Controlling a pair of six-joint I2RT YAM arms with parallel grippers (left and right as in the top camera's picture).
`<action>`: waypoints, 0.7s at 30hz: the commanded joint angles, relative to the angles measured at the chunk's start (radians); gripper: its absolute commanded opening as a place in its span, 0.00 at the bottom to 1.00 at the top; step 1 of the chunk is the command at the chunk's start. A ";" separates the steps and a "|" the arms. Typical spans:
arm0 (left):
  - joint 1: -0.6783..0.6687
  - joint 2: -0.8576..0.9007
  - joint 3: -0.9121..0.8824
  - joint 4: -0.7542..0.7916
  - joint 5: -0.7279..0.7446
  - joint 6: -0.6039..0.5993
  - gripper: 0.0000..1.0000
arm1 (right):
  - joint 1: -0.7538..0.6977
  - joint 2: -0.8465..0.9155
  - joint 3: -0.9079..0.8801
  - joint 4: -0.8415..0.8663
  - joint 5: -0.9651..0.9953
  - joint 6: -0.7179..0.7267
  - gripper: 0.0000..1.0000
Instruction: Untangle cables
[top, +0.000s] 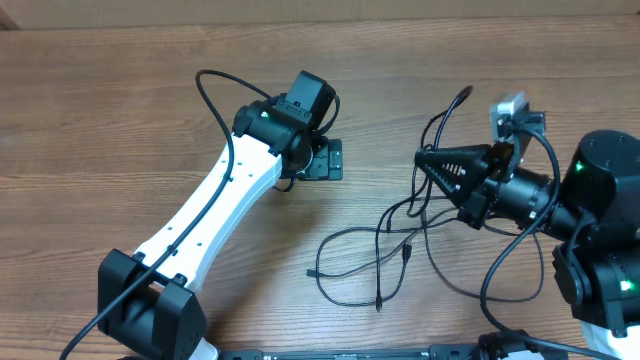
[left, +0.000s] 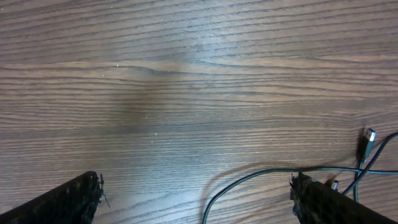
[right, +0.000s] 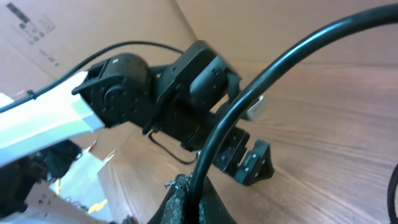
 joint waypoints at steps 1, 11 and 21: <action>0.002 0.008 0.013 -0.008 0.013 -0.020 1.00 | -0.001 -0.013 0.035 -0.010 -0.042 -0.049 0.04; 0.002 0.007 0.013 0.042 0.697 0.487 1.00 | -0.001 0.006 0.035 -0.010 -0.030 -0.079 0.04; -0.021 0.007 0.013 0.114 0.775 0.500 1.00 | -0.001 0.031 0.035 -0.001 -0.084 -0.078 0.04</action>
